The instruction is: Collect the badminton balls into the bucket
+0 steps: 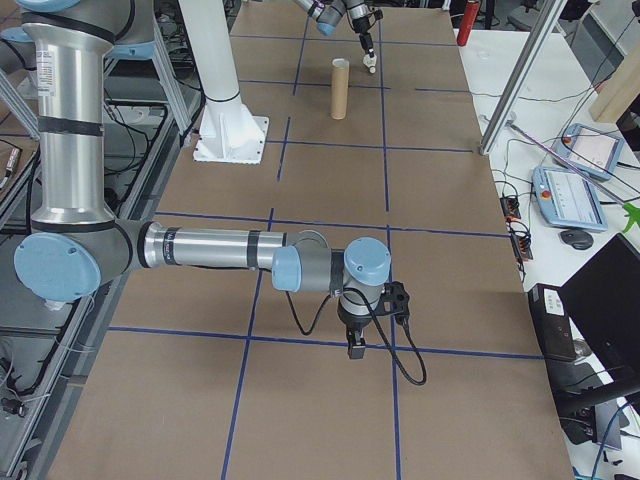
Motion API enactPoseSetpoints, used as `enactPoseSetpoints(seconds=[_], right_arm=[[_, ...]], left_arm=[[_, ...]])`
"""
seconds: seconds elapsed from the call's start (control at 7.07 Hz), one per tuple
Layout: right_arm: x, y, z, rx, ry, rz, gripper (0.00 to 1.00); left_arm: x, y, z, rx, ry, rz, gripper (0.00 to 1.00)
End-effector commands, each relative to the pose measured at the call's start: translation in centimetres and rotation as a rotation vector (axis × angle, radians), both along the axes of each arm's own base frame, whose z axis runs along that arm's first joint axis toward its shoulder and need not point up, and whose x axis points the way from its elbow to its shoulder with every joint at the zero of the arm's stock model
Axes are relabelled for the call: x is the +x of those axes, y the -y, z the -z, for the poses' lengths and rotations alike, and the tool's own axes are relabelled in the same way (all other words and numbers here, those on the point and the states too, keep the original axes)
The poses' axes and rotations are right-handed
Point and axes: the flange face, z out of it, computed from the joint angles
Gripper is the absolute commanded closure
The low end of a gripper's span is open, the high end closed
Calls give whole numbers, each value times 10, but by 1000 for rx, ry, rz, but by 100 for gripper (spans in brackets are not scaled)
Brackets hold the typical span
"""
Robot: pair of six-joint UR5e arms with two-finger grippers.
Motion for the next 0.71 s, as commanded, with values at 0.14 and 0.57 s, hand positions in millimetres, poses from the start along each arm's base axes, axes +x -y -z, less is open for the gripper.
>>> enactPoseSetpoints(seconds=[0.14, 0.57], right_arm=[[0, 1, 1, 1, 0, 0, 0], [0, 0, 1, 1, 0, 0, 0]], left_arm=[[2, -1, -3, -5, 3, -10, 82], [0, -6, 6, -8, -1, -36, 100]])
